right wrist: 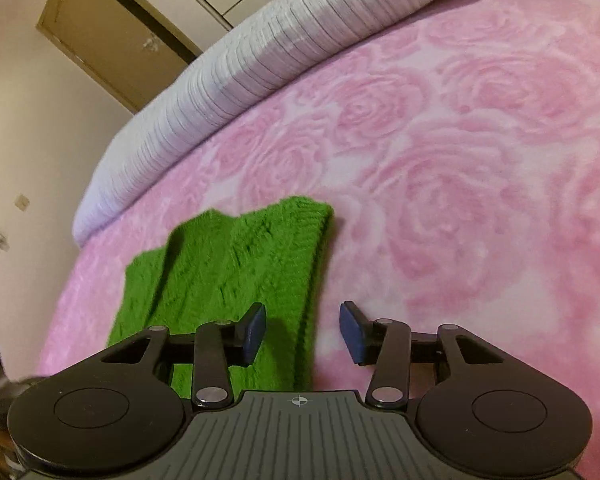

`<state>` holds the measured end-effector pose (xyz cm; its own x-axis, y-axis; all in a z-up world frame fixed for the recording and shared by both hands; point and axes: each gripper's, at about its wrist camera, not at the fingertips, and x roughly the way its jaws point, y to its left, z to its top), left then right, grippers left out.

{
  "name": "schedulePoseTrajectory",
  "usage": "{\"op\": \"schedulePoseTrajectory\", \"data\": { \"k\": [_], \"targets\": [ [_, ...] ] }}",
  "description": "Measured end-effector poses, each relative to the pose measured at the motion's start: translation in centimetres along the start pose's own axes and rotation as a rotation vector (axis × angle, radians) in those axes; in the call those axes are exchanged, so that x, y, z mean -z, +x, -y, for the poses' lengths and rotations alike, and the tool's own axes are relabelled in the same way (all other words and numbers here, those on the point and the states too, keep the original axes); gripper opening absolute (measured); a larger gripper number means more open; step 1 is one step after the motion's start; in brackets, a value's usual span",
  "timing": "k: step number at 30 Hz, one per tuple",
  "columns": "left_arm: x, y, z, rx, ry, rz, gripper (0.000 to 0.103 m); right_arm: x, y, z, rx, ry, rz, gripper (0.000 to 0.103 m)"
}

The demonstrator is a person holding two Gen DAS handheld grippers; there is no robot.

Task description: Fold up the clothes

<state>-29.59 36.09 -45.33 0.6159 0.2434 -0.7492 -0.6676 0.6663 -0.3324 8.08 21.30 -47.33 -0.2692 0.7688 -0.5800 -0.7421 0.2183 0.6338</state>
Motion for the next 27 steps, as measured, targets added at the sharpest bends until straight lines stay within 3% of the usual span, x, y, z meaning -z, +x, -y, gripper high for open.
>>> {"op": "schedulePoseTrajectory", "data": {
  "k": [3, 4, 6, 8, 11, 13, 15, 17, 19, 23, 27],
  "targets": [
    [-0.1, 0.3, -0.3, 0.008, -0.012, 0.004, 0.016, -0.7, 1.0, -0.3, -0.031, -0.014, -0.023, 0.044],
    [-0.1, 0.5, -0.3, 0.007, -0.011, 0.004, 0.016, -0.9, 1.4, -0.7, -0.017, -0.033, -0.032, 0.027],
    [-0.1, 0.7, -0.2, -0.003, -0.001, 0.003, 0.015, -1.1, 1.8, -1.9, 0.026, -0.105, -0.037, 0.010],
    [0.0, 0.9, -0.1, -0.019, 0.017, 0.005, 0.016, -1.1, 2.0, -3.3, 0.092, -0.202, -0.026, 0.008],
    [0.2, 1.3, 0.0, -0.045, 0.038, 0.009, 0.010, -0.7, 1.3, -5.0, 0.314, -0.381, 0.064, 0.007],
    [0.4, 1.5, -0.1, -0.046, 0.027, 0.014, 0.010, -0.3, 2.0, -4.9, 0.368, -0.418, 0.057, 0.008],
    [0.3, 1.5, 0.0, -0.055, 0.036, 0.014, 0.010, 0.1, 2.6, -5.1, 0.384, -0.458, 0.042, 0.011],
    [0.2, 1.3, 0.3, -0.064, 0.046, 0.013, 0.010, -0.5, 2.3, -5.4, 0.400, -0.446, 0.027, 0.024],
    [0.3, 0.8, 0.6, -0.074, 0.064, 0.022, 0.010, -0.4, 0.8, -6.4, 0.455, -0.447, 0.048, 0.057],
    [0.9, -0.6, 0.8, -0.083, 0.077, 0.041, 0.010, 1.1, -2.9, -9.3, 0.570, -0.496, 0.106, 0.059],
    [2.3, -1.3, 1.4, -0.107, 0.103, 0.025, 0.011, 6.4, -5.2, -13.0, 0.405, -0.551, -0.010, 0.059]
  ]
}}
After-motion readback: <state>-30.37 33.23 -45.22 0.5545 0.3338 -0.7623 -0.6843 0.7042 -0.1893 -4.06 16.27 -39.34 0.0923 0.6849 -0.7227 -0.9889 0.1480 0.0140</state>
